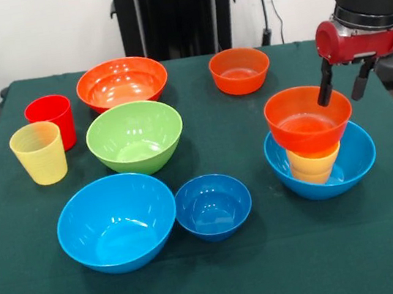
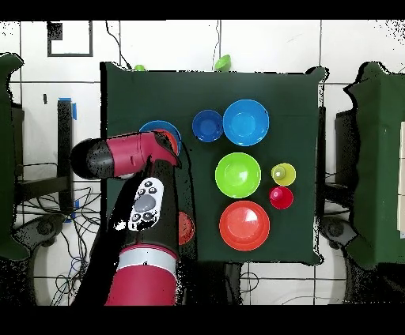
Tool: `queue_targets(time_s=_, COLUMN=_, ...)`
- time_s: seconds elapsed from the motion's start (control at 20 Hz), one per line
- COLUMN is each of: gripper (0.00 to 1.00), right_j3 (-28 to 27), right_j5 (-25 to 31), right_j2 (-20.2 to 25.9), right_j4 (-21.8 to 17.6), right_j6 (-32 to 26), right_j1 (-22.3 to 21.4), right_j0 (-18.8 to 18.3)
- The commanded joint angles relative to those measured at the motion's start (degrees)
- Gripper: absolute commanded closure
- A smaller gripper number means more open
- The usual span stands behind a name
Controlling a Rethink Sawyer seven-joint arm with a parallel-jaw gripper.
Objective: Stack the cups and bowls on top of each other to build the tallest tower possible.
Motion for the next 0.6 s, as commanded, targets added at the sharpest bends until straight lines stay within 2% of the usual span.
queue_targets(time_s=0.05, gripper=0.0, right_j3=-0.1, right_j5=1.2, right_j2=4.6, right_j4=0.1, right_j6=6.1, right_j1=1.5, right_j0=0.5)
queue_targets(time_s=0.35, gripper=0.0, right_j3=-1.5, right_j5=8.4, right_j2=1.4, right_j4=-0.2, right_j6=7.0, right_j1=-0.7, right_j0=2.4)
queue_targets(time_s=0.6, gripper=0.0, right_j3=-1.3, right_j5=11.3, right_j2=1.7, right_j4=0.6, right_j6=6.3, right_j1=-2.4, right_j0=2.0)
